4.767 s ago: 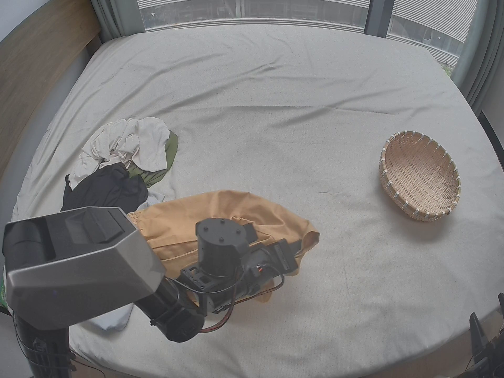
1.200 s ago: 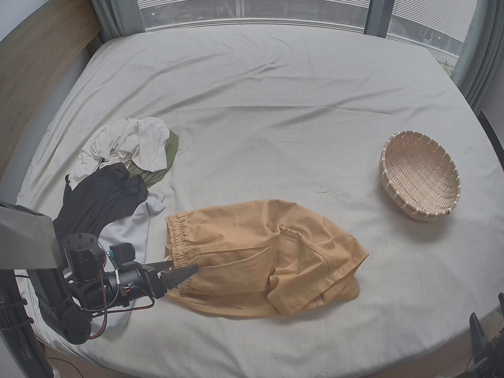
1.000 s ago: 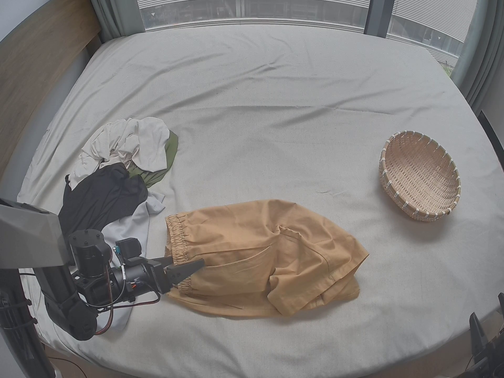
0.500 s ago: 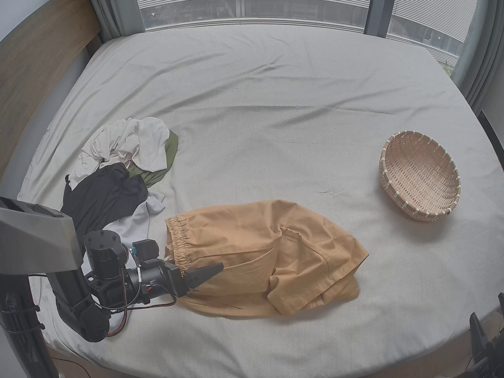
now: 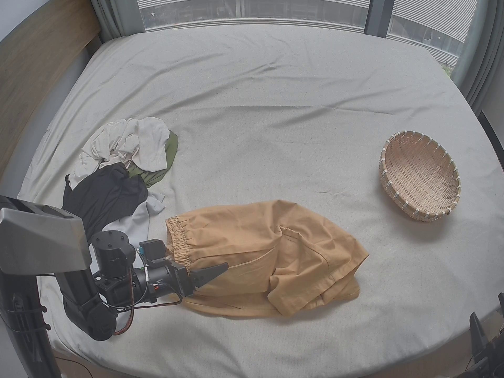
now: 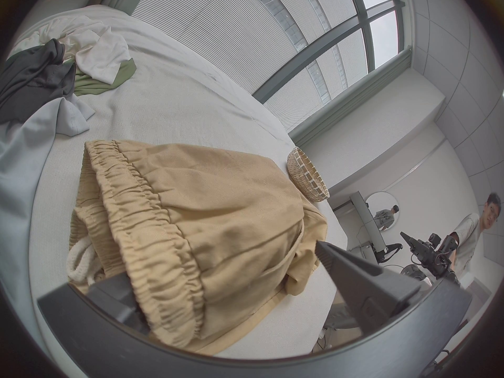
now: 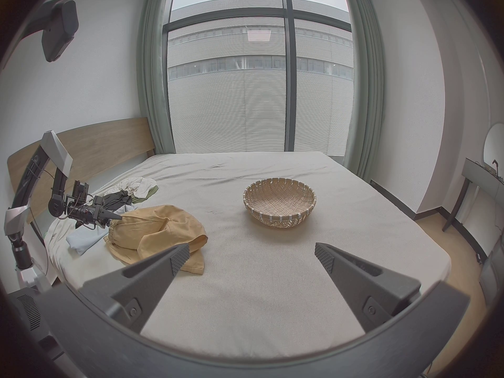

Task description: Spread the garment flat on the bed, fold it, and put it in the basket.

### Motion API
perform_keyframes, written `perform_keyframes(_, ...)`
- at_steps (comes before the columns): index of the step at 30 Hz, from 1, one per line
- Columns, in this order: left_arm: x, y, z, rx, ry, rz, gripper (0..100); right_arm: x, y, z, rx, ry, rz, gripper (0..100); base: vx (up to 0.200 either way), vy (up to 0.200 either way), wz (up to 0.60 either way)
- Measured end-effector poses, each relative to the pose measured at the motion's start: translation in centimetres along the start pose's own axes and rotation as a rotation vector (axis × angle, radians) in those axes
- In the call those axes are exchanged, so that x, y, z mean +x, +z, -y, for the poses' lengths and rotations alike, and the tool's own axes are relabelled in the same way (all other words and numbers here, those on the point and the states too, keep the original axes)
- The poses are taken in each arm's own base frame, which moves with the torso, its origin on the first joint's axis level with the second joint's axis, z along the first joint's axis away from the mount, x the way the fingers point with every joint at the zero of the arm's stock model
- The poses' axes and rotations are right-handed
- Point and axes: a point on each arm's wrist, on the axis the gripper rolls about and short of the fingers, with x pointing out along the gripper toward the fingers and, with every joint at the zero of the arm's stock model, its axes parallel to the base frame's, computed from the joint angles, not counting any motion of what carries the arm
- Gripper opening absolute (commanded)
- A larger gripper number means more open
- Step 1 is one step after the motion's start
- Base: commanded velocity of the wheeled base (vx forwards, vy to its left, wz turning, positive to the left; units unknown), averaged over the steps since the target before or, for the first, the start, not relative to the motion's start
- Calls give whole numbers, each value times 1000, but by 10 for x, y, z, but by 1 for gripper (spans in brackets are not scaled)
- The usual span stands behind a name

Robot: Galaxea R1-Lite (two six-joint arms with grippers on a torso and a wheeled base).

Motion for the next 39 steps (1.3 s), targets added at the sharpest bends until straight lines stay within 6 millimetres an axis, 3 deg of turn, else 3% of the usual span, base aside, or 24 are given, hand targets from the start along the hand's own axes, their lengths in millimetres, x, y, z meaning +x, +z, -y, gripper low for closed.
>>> perform_keyframes(11, 3, 1, -3, 4, 2, 5, 0, 0, 0, 0, 1, 0, 0, 100, 0, 0, 0)
perform_keyframes(25, -22, 57, 33, 29, -49, 223, 0, 0, 4, 0, 4, -13, 41, 100, 0, 0, 0)
perform_keyframes(32, -28, 64, 40, 35, -55, 256, 0, -9, 43, 0, 13, 21, 145, 100, 0, 0, 0)
perform_keyframes(39, -33, 67, 40, 31, -26, 282, 0, 6, 69, -1, 66, 217, 11, 100, 0, 0, 0)
